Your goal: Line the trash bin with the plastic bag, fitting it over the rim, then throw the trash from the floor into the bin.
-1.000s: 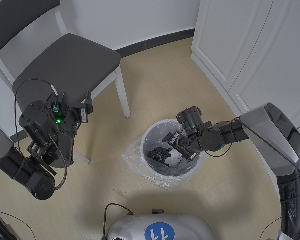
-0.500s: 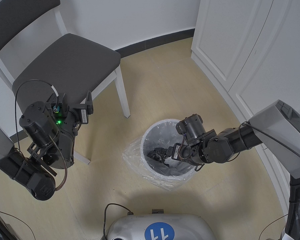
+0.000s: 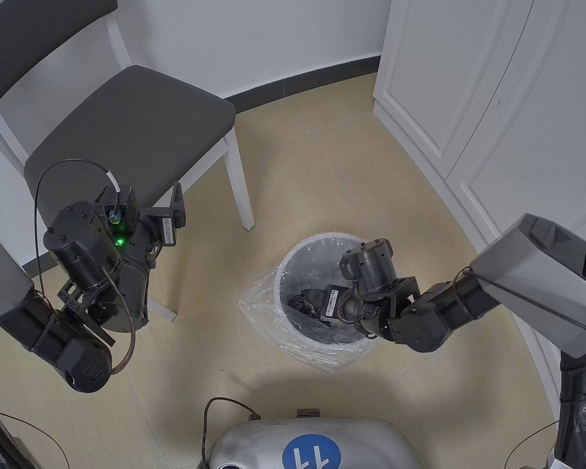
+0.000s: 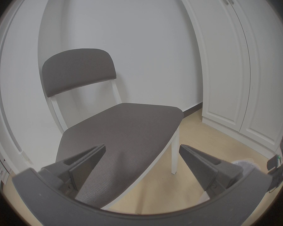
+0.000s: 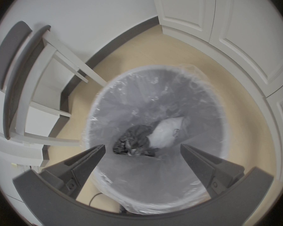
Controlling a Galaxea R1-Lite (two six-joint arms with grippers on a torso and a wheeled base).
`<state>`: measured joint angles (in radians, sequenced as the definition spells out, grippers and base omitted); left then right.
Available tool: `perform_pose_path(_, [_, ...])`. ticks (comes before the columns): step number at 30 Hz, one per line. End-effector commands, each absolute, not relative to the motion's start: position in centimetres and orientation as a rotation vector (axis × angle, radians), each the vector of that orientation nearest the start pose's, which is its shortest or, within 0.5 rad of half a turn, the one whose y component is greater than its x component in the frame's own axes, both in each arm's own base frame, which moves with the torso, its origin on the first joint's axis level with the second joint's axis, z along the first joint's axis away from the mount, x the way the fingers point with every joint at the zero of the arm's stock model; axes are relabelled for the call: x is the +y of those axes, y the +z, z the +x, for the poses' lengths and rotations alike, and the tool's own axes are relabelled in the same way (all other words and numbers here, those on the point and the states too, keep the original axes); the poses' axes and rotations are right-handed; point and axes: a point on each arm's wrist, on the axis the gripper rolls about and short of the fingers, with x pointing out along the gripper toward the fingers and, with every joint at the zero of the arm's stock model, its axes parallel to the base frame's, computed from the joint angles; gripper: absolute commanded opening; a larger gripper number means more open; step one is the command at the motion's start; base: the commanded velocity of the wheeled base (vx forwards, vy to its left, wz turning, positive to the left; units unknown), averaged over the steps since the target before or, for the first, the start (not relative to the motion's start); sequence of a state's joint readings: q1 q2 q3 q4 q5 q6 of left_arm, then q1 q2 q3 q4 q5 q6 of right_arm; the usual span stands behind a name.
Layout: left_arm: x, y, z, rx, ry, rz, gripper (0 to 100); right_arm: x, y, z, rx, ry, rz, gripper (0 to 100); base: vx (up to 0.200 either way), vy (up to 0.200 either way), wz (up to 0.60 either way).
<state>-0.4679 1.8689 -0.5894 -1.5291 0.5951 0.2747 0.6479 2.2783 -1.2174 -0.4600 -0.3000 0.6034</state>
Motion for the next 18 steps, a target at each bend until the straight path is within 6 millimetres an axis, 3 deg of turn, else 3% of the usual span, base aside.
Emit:
perform_pose_path(1, [-12.8,16.2,28.1,-0.187,0.154,0.152,100,26.8,3.1,34.7,0.596,0.188,0.342,100,0.000,0.000,0.00])
perform_pose_path(12, [-12.9,16.0,28.2,-0.182,0.152,0.155,100,27.6,4.7,34.7,0.624,0.279,0.607,100,0.000,0.000,0.00])
perform_pose_path(18, [-12.9,16.0,28.2,-0.181,0.152,0.157,100,27.3,4.4,35.1,0.663,0.298,0.667,100,0.000,0.000,0.00])
